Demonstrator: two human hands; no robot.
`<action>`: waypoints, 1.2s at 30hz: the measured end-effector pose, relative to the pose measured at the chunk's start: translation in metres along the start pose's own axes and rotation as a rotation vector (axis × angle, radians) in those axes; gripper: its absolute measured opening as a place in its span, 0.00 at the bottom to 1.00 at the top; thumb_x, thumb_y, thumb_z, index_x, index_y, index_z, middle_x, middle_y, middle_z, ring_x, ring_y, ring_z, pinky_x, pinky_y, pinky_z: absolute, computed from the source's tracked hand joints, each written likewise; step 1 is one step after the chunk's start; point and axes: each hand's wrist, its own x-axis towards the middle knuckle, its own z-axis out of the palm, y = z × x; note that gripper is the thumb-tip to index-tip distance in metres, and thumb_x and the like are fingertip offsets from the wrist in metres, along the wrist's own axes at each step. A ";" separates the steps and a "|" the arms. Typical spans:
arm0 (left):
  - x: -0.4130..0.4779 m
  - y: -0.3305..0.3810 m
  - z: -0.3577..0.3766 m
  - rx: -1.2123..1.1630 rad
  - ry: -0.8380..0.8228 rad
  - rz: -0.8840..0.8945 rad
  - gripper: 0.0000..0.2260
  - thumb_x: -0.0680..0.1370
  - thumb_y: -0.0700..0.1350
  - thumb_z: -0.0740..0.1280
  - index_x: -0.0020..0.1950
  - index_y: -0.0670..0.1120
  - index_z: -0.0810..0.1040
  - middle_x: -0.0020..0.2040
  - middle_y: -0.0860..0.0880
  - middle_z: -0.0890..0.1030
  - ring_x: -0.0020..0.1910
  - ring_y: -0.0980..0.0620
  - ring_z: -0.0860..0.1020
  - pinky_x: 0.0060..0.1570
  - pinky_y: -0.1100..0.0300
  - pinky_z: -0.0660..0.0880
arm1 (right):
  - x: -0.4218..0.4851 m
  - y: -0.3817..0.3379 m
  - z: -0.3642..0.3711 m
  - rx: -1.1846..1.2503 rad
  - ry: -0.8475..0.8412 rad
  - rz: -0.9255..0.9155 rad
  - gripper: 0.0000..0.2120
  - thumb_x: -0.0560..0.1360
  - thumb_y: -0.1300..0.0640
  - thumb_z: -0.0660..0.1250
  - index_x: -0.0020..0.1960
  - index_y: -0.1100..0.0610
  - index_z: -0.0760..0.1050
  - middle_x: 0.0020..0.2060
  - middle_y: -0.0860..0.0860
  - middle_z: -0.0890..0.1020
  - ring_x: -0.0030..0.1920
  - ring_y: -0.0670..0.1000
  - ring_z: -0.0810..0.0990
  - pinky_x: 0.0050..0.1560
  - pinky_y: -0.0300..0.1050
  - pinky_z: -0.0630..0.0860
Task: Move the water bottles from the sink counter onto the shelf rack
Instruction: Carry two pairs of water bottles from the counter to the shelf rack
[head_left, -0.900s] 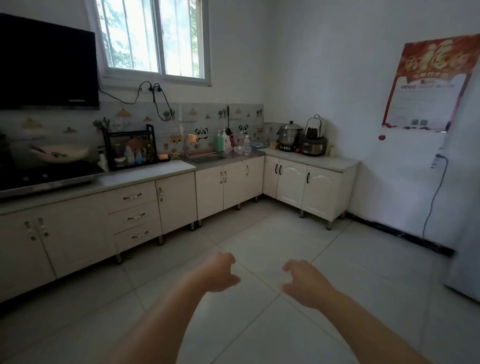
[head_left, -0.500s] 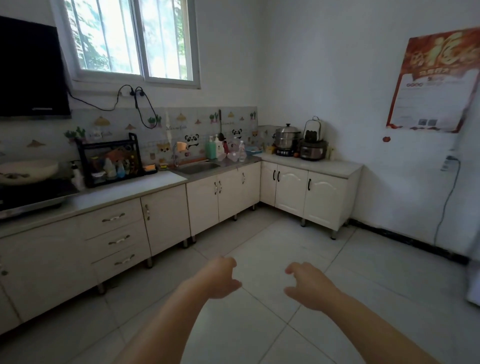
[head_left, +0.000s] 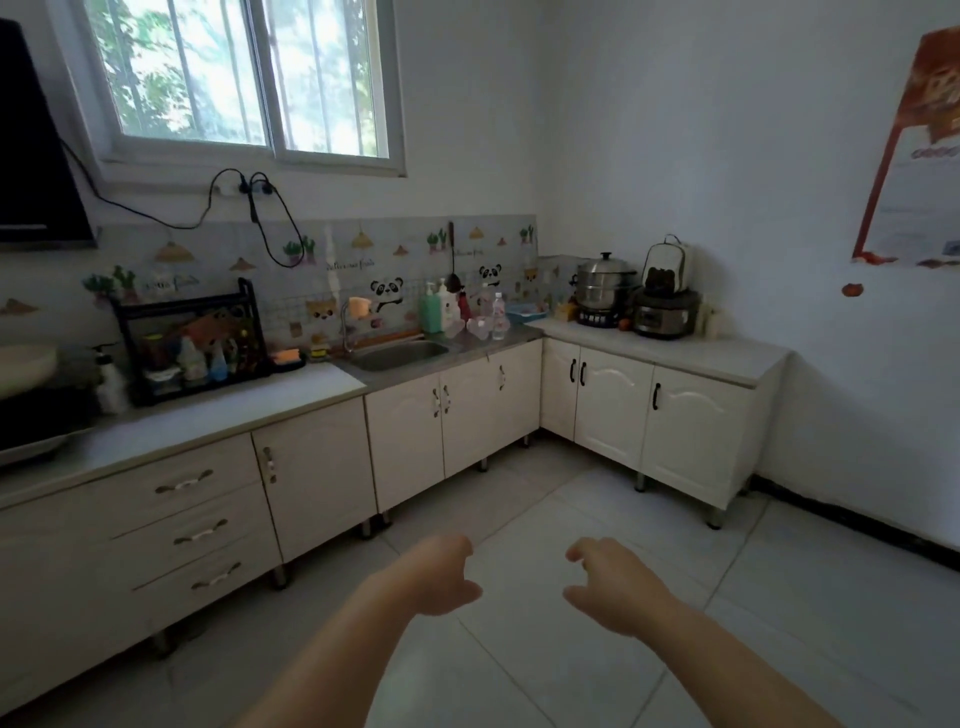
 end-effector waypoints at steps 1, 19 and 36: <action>0.021 0.004 -0.008 0.005 0.013 -0.003 0.25 0.79 0.50 0.62 0.74 0.44 0.61 0.72 0.44 0.66 0.70 0.46 0.67 0.67 0.56 0.65 | 0.020 0.004 -0.010 -0.008 0.006 -0.008 0.25 0.76 0.50 0.63 0.70 0.55 0.64 0.67 0.55 0.69 0.65 0.54 0.71 0.64 0.46 0.70; 0.390 -0.007 -0.095 -0.012 -0.010 0.021 0.25 0.80 0.50 0.61 0.74 0.43 0.61 0.73 0.43 0.64 0.71 0.45 0.65 0.67 0.56 0.64 | 0.386 0.040 -0.085 -0.039 -0.053 -0.008 0.23 0.76 0.51 0.62 0.70 0.56 0.65 0.68 0.54 0.69 0.66 0.53 0.71 0.64 0.44 0.69; 0.735 -0.058 -0.205 -0.004 -0.052 -0.042 0.22 0.79 0.48 0.63 0.71 0.43 0.65 0.71 0.41 0.67 0.69 0.44 0.67 0.67 0.55 0.67 | 0.749 0.033 -0.152 -0.092 -0.123 -0.035 0.23 0.75 0.53 0.63 0.68 0.59 0.67 0.65 0.58 0.71 0.63 0.56 0.72 0.62 0.46 0.71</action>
